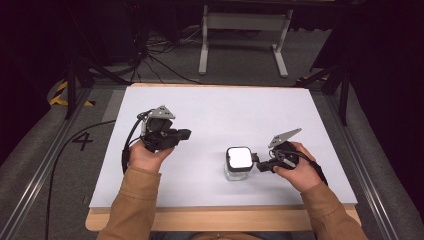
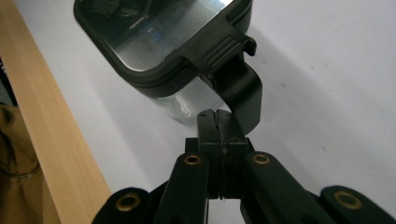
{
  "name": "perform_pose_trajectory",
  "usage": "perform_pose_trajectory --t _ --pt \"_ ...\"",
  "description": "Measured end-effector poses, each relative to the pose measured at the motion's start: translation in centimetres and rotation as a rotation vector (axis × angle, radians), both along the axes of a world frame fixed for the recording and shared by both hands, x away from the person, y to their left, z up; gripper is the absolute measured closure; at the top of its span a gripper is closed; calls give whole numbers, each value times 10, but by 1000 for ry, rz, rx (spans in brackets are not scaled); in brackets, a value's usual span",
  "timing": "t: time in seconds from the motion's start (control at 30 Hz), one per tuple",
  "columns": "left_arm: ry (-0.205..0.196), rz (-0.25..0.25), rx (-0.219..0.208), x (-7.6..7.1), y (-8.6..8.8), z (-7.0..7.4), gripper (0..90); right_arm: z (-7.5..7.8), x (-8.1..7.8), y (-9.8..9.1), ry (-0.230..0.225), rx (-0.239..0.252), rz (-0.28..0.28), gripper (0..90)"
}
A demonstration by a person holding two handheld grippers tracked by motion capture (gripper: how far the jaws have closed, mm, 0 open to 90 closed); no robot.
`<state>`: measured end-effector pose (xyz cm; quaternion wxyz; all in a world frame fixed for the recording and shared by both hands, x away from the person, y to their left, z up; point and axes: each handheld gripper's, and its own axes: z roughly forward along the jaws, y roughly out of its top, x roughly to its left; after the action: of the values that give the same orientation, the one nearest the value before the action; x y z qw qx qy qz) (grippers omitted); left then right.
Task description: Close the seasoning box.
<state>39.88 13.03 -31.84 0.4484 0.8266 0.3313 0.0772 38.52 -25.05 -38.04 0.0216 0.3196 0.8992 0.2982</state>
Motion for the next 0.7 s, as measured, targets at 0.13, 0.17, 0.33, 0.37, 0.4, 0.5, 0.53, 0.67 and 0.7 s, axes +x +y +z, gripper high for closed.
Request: perform_pose_trajectory --t 0.13,0.17,0.33,0.37,0.4,0.5,0.53,0.67,0.7 --pt "5 10 2 -2 4 -1 871 -1 8 -3 -17 19 -22 900" --pt "5 10 2 -2 4 -1 869 -1 8 -3 -17 19 -22 900" --pt "18 29 3 -6 10 -2 869 -3 17 -5 -29 34 -47 900" --pt "14 28 5 -6 11 -3 869 -3 19 -5 -34 37 -51 900" --pt "16 32 11 -7 12 -3 869 -4 21 -5 -38 38 -57 900" --pt "24 34 17 -8 13 -5 869 -5 27 -6 -70 46 -72 900" --pt "28 41 10 -9 13 -6 869 -6 29 -6 -74 56 -82 900" --pt "27 37 18 -8 11 -6 870 -10 35 -8 -106 63 -105 900" --pt "29 34 24 -8 11 -6 870 -10 35 -8 -101 67 -110 900"
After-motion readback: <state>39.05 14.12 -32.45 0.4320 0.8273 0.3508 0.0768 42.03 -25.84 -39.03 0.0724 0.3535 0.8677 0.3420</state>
